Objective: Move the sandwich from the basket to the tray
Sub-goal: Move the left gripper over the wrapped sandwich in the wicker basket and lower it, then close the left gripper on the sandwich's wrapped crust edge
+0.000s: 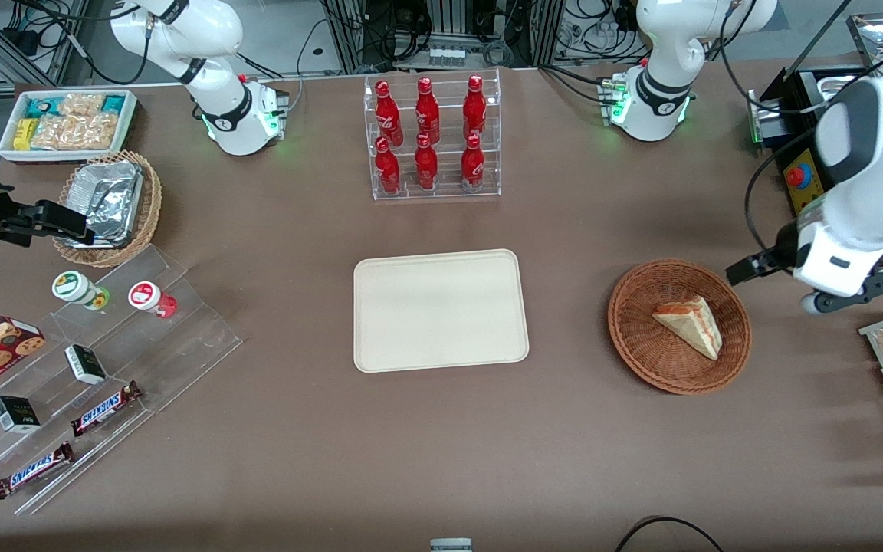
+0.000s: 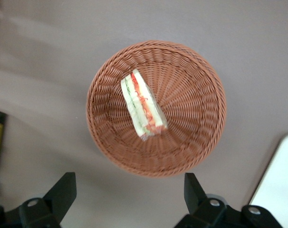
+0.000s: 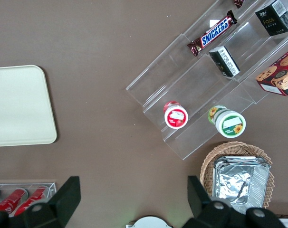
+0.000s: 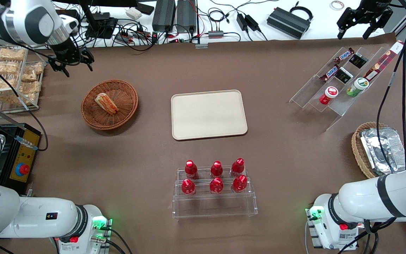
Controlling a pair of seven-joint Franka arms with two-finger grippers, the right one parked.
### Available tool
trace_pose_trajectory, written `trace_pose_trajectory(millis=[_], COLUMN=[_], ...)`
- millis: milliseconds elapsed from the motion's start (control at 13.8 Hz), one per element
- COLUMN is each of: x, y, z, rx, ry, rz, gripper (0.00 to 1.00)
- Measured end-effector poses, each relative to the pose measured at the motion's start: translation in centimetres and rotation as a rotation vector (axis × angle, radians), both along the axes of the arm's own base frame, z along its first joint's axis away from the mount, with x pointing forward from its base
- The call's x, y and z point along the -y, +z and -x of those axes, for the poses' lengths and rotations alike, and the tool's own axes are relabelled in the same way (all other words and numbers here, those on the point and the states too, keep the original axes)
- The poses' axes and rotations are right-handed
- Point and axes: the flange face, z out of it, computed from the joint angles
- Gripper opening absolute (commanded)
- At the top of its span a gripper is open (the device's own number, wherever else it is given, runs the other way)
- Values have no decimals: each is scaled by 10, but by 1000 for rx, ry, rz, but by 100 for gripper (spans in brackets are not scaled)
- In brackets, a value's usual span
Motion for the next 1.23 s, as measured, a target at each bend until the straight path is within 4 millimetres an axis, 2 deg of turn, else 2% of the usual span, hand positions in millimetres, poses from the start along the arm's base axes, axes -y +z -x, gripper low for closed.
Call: trace_pose_trajectory(millis=[218,581,1234], x=[0,-1,-2], y=[-42,-92,-168], z=[8,20,15], rx=[74,169,126], ry=[195,461,501], rz=[-1,19,9], gripper=[100,100,100])
